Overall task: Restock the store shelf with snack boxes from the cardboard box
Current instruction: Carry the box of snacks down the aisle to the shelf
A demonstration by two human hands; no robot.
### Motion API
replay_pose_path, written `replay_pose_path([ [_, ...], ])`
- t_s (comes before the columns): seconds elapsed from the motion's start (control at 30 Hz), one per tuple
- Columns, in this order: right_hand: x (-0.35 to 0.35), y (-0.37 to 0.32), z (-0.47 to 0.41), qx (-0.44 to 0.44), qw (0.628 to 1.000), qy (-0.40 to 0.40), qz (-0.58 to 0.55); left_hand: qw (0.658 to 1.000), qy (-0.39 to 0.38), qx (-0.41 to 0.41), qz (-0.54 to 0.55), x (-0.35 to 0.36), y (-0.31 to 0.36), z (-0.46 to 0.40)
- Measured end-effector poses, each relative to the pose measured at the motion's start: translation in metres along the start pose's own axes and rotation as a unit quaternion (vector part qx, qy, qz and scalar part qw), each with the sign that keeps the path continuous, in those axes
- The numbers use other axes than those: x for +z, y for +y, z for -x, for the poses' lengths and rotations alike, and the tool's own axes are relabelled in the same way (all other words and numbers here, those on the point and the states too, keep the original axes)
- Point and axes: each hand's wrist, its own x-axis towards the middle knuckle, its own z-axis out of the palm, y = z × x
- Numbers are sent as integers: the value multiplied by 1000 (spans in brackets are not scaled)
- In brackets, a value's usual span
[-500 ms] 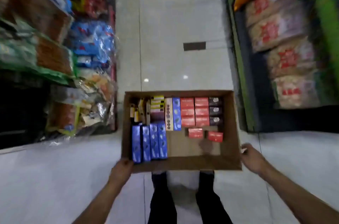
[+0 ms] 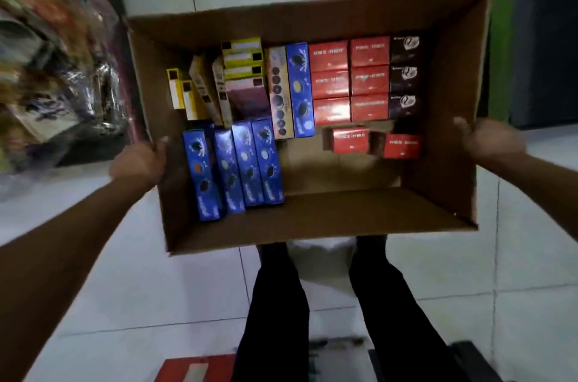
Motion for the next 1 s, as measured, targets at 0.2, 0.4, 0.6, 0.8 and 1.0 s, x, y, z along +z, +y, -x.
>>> replay_pose_path([
  [0.2, -61, -13, 26, -59, 995, 54, 51, 996, -27, 80, -23, -54, 8, 15],
  [0.4, -195, -17, 125, -28, 998, 59, 20, 995, -25, 64, 75, -182, -6, 97],
  [0.6, -346, -8, 283, 14, 989, 123, -79, 930, -2, -6, 367, -346, -29, 220],
  [0.8, -474, -13, 398, -3, 968, 236, -83, 863, 74, 18, 500, -494, -45, 289],
  [1.0, -555, -43, 401, -24, 950, 291, -108, 845, 128, 70, 514, -577, -12, 275],
])
